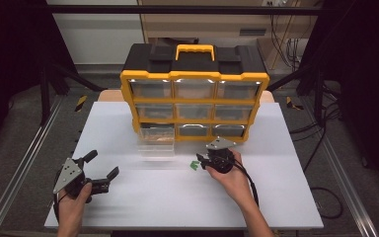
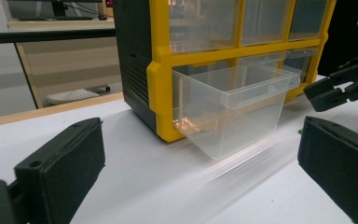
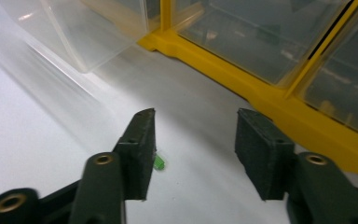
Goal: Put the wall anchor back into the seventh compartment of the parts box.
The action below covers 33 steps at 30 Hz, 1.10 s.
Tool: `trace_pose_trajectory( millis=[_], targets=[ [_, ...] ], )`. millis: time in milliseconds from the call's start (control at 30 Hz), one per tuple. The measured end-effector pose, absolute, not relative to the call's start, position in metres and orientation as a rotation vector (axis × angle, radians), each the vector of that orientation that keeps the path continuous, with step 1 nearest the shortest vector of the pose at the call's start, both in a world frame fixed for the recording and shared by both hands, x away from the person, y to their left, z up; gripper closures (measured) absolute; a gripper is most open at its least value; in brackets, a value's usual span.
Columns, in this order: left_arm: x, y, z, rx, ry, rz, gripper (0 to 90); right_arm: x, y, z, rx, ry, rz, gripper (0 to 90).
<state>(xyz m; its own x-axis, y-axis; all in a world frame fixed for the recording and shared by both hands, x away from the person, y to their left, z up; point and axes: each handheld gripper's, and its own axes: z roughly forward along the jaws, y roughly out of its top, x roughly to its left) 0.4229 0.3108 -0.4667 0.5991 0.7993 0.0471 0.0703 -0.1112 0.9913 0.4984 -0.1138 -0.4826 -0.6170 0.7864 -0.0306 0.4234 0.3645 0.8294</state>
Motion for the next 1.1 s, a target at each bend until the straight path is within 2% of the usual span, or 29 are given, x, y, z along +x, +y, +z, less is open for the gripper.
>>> trace_pose_trajectory(
  millis=[367, 1100],
  targets=[
    [0.423, 0.310, -0.467, 1.582, 0.749, 0.727, 0.3, 0.504, -0.101, -0.491, 1.022, 2.330, 1.117, 66.8],
    [0.424, 0.310, -0.467, 1.587, 0.755, 0.726, 0.4, 0.511, -0.096, -0.499, 1.030, 2.425, 1.108, 79.6]
  ],
)
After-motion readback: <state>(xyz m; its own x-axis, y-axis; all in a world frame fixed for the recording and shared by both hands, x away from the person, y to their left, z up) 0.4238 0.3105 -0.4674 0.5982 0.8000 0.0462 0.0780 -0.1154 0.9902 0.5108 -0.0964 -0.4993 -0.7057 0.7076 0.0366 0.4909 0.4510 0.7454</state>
